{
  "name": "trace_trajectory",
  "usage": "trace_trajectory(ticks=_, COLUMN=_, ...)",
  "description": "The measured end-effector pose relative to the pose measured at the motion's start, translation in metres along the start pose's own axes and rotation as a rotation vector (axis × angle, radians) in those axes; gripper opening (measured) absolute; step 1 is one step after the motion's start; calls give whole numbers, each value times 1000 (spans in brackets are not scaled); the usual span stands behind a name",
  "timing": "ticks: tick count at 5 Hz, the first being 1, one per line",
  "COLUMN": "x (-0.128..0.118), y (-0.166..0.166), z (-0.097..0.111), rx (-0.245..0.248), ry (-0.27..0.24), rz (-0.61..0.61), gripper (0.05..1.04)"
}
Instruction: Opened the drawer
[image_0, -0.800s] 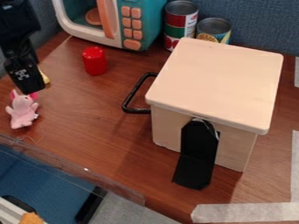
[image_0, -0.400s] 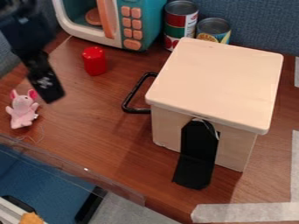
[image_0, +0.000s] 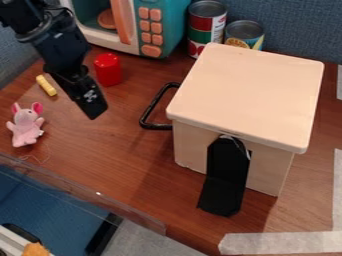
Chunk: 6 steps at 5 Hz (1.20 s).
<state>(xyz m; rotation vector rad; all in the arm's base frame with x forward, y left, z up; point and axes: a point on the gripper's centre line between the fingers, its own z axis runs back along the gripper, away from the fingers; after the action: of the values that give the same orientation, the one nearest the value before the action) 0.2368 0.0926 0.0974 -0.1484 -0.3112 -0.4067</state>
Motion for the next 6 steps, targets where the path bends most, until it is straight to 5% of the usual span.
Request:
trace_trajectory(ticks=3, x=44, y=-15, z=-34, rx=-8, ry=-10, rz=81, gripper=999)
trace_trajectory(ticks=6, x=59, y=6, z=-57, rx=14, ry=8, rz=157, gripper=999)
